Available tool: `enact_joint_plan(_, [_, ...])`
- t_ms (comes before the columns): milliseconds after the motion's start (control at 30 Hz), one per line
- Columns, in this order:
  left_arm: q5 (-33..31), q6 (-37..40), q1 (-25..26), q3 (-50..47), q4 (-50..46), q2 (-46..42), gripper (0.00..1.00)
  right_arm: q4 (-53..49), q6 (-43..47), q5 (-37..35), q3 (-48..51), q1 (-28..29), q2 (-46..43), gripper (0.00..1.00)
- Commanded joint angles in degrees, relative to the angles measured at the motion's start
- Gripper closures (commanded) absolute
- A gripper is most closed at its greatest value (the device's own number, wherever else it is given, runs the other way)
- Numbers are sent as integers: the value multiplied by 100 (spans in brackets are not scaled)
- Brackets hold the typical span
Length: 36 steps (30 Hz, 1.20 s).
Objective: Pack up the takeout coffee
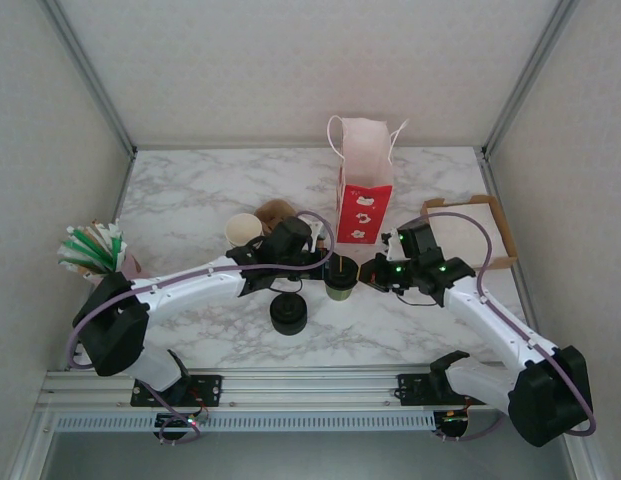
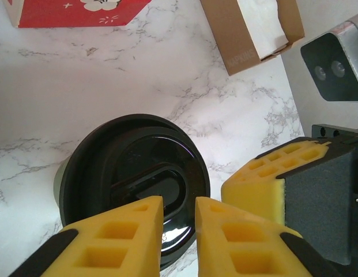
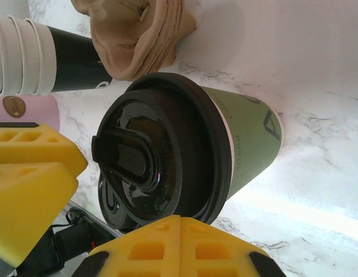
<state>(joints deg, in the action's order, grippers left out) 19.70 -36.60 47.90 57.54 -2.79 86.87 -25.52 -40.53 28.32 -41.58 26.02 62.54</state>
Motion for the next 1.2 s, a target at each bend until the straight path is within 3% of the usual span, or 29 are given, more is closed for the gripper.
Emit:
enact_joint_plan(0, [-28,125,-36,115,3,28,78,301,-142,164,98,-1,153,100])
enact_joint_plan(933, [14,-85,-44,-389,257,-42,78,214,70,-146,38,-1,903,100])
enact_joint_plan(1167, [109,-58,-53,-205,223,-157,69,-123,317,-208,-483,-3,981,100])
